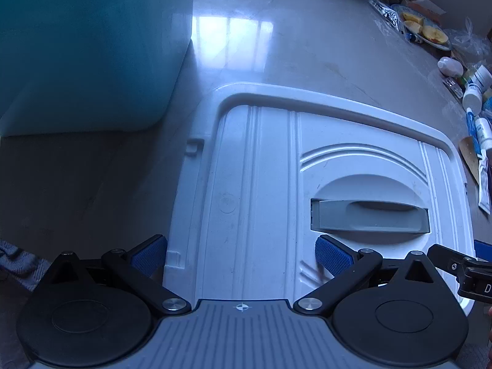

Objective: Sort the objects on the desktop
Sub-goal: 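Position both tools at the edge of the white lid, then grip the lid rim with right tool and tilt it up while left tool stays beside it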

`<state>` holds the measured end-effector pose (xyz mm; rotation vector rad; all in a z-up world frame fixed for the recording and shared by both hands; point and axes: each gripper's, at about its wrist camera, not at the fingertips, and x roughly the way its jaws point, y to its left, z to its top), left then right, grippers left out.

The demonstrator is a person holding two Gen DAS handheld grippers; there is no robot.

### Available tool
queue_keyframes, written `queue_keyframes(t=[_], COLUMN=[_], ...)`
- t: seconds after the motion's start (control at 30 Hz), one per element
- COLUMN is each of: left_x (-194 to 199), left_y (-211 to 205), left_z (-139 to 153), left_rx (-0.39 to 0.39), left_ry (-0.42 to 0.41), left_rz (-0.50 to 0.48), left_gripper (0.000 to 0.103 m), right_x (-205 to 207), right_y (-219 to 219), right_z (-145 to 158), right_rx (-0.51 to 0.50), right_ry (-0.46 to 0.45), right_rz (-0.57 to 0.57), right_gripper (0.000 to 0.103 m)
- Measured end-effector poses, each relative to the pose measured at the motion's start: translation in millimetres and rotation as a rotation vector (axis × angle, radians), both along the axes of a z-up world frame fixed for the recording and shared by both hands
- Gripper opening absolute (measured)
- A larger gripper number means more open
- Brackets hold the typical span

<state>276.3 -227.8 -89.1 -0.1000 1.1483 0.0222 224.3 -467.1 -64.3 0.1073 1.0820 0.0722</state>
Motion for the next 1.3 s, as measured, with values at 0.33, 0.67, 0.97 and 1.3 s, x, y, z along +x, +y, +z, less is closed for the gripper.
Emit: queue_keyframes(t=[0.33, 0.67, 0.97, 1.3], left_x=[-4, 10, 22, 31], left_y=[-2, -8, -13, -16], left_z=[-3, -3, -4, -3], left_rx=[0.003, 0.007, 0.013, 0.017], left_ry=[0.01, 0.041, 0.062, 0.071], left_rz=[0.008, 0.014, 0.015, 0.012], left_gripper=[0.103, 0.103, 0.103, 0.103], right_x=[-10, -23, -15, -5], right_y=[-11, -83, -52, -38], right_z=[8, -2, -38, -52], right_rx=[0.025, 0.331, 0.525, 0.58], right_ry=[0.009, 0.222, 0.288, 0.341], right_rz=[-0.004, 0.081, 0.165, 0.193], right_gripper=[0.102, 0.102, 0.102, 0.097])
